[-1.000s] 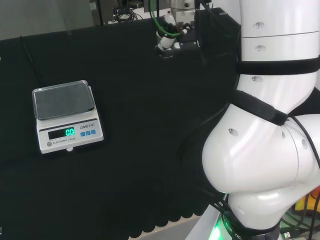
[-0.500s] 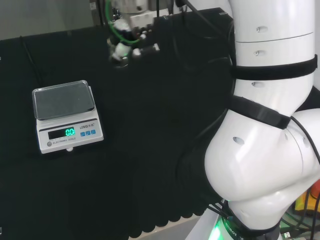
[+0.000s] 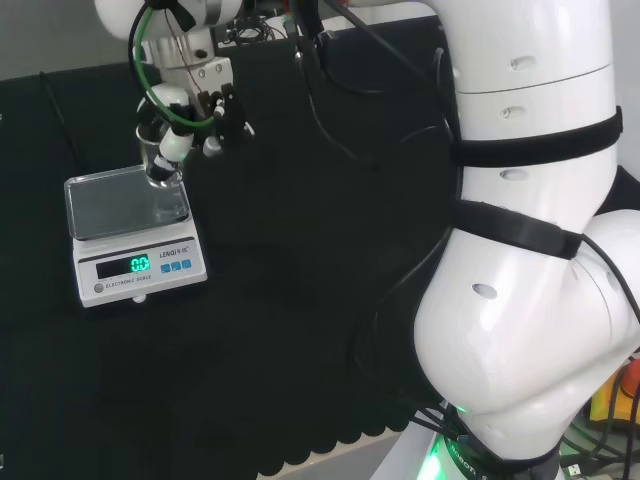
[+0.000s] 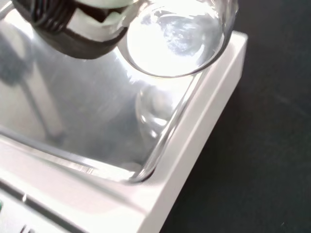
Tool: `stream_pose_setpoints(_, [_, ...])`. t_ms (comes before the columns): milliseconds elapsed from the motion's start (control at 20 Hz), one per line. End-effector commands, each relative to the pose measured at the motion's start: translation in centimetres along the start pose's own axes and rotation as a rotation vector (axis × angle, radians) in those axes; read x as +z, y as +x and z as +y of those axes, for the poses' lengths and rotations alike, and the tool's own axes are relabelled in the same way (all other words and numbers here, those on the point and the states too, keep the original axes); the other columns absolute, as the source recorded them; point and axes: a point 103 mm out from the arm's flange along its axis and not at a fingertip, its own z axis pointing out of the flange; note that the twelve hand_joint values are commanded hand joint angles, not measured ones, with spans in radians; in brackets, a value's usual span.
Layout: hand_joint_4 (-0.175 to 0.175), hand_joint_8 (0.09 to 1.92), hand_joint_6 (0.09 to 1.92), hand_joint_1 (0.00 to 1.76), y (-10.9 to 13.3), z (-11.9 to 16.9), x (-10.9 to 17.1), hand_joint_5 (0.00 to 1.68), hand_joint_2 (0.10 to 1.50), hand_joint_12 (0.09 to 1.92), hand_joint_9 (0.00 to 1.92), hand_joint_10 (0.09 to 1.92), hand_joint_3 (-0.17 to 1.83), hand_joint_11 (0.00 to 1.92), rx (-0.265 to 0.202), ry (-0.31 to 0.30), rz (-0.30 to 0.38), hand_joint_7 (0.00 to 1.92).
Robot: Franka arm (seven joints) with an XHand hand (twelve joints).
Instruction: Put the beaker on the electronic balance.
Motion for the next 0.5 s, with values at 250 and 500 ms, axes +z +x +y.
stream_pose_setpoints(250, [-0.175, 1.33, 1.31, 1.24, 1.6, 0.2, 2.3, 0.86, 0.87, 1.01, 1.31, 1.12, 0.63, 1.19, -0.054, 0.059, -0.007, 0.90])
stream_pose_setpoints(500, [-0.175, 1.33, 1.31, 1.24, 2.4, 0.5, 2.5, 0.86, 0.87, 1.01, 1.31, 1.11, 0.63, 1.19, -0.073, 0.066, -0.011, 0.91])
